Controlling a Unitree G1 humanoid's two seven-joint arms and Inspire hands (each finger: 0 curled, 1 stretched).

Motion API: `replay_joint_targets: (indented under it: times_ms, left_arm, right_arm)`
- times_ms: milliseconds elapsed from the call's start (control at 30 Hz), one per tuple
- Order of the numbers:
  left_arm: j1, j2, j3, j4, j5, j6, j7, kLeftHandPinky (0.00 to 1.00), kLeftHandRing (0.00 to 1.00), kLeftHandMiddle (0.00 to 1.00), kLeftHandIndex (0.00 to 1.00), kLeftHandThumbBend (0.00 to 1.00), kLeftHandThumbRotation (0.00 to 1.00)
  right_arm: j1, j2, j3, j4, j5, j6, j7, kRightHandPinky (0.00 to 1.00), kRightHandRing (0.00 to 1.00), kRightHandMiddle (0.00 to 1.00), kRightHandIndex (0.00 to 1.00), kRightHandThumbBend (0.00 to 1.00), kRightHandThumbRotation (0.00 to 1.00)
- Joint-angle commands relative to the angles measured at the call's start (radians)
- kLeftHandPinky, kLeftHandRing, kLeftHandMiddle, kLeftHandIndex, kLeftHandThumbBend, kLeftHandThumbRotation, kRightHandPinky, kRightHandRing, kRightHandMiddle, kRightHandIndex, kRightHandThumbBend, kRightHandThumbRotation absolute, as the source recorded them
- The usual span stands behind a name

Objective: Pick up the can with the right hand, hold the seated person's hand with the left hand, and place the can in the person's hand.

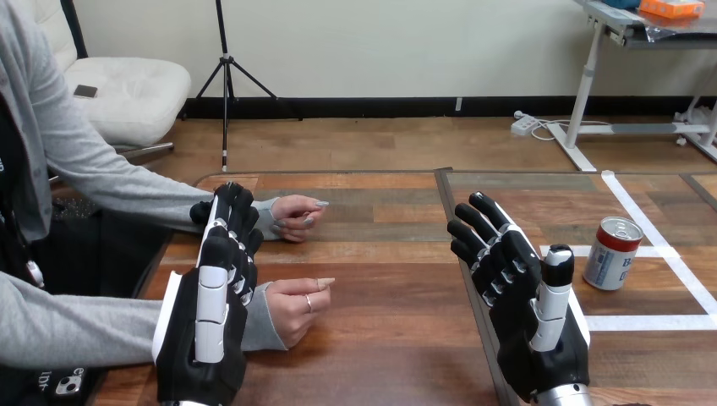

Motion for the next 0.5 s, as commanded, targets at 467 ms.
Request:
replay_joint_targets:
  times_ms: [467]
  left_arm:
    - [-0.04,-0.005,-0.007,-0.036,0.005,-0.018,-0.007,1.0,1.0,1.0,1.0,0.7,0.96]
  right_arm:
    - [-0.027,-0.008,0.003,-0.108,0.027,-0.009,0.018,0.93,0.9,0.91,0.91,1.0,1.0]
